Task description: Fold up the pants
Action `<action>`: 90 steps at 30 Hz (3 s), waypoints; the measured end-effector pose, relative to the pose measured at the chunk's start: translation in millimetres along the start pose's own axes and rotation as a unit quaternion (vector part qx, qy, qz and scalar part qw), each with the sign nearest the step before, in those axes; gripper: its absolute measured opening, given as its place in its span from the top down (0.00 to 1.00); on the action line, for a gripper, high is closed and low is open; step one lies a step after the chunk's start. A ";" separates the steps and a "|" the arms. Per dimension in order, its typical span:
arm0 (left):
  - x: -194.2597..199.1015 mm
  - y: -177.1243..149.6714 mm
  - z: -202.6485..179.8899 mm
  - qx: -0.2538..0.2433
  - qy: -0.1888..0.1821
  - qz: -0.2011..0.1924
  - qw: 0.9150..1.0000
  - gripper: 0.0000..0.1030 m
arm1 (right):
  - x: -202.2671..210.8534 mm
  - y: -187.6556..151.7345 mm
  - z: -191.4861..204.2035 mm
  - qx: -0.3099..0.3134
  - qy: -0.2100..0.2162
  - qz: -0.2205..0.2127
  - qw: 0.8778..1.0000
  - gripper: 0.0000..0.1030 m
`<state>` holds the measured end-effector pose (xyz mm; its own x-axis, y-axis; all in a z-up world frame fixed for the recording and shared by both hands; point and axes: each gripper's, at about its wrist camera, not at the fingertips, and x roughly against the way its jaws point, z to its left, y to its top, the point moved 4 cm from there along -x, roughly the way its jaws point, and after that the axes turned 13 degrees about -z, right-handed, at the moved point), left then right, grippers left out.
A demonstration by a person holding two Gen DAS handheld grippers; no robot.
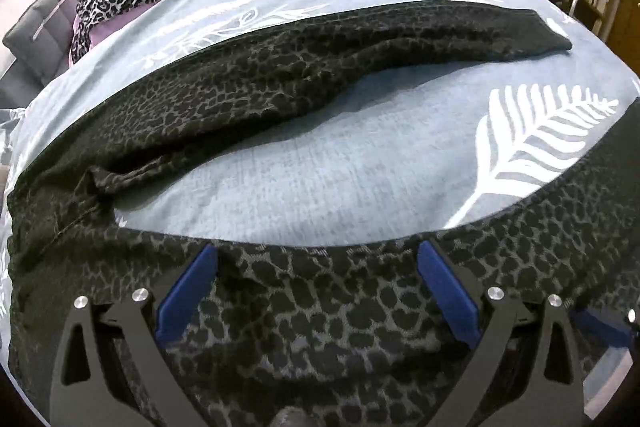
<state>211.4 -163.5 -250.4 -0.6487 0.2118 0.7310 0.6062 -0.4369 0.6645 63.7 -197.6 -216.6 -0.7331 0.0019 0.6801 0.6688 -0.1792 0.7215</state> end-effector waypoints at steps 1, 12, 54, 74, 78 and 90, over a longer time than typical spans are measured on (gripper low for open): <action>-2.0 -0.3 2.7 0.005 0.001 -0.001 1.000 0.05 | 2.2 -5.1 4.6 0.018 -0.008 0.002 1.000 0.38; 6.1 10.0 43.7 0.072 -0.002 -0.013 0.997 0.05 | 20.6 6.5 0.6 -0.002 -0.015 -0.015 1.000 0.38; 52.7 -5.2 147.5 0.146 0.023 -0.041 0.988 0.05 | -3.8 67.8 -21.3 -0.031 0.000 -0.034 0.999 0.30; 33.9 7.2 356.7 0.229 0.174 -0.028 0.957 0.05 | -55.5 120.9 -29.1 -0.039 -0.014 -0.029 0.999 0.30; 21.5 7.7 383.3 0.245 0.185 -0.014 0.952 0.05 | -64.3 120.5 -21.9 -0.038 -0.008 -0.021 0.999 0.30; 0.0 32.1 420.7 0.299 0.194 -0.008 0.934 0.05 | -81.4 113.3 -14.1 -0.030 -0.013 -0.005 0.999 0.30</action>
<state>424.4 190.3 -163.8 -0.7081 -0.1690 0.6856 0.6680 0.1541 0.7280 197.4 -231.9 -192.0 -0.7358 0.0286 0.6766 0.6524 -0.2383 0.7195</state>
